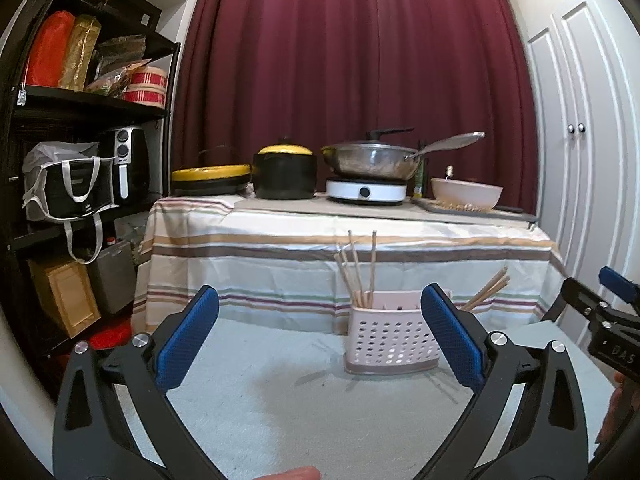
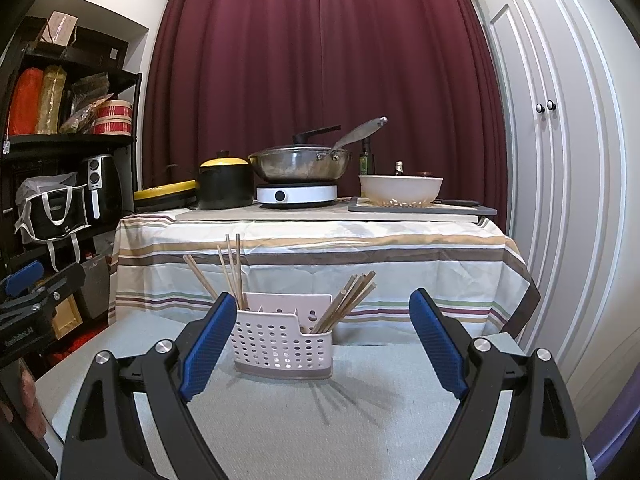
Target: Organize utensils
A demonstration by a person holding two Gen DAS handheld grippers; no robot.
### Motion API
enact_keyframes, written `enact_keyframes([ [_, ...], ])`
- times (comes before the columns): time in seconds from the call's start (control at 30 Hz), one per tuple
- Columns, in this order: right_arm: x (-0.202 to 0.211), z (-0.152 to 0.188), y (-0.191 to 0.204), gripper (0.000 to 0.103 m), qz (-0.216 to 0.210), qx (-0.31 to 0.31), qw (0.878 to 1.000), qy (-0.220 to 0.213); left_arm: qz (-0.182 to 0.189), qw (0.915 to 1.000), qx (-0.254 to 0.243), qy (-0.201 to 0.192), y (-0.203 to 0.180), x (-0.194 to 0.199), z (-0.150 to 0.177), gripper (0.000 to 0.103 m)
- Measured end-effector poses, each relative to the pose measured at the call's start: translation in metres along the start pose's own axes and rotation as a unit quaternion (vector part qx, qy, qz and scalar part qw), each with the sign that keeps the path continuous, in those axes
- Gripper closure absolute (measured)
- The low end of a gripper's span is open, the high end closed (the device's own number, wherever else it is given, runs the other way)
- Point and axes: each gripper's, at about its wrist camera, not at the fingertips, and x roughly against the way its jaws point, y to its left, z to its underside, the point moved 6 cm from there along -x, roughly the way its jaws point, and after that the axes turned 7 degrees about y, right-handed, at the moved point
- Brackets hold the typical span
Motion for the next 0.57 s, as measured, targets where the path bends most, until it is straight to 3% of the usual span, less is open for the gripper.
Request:
enact_keyframes([
  [0.4,-0.013,0.009,-0.003,0.018,0.000,-0.001,1.000,0.016,0.007,0.9998,-0.018,0.002,-0.007,-0.015,0.007,0.004],
  [0.57,-0.034,0.023,-0.015,0.017,0.008,-0.007,0.999,0.038,0.010,0.9985,-0.004,0.053,0.003,-0.055,0.024,0.004],
])
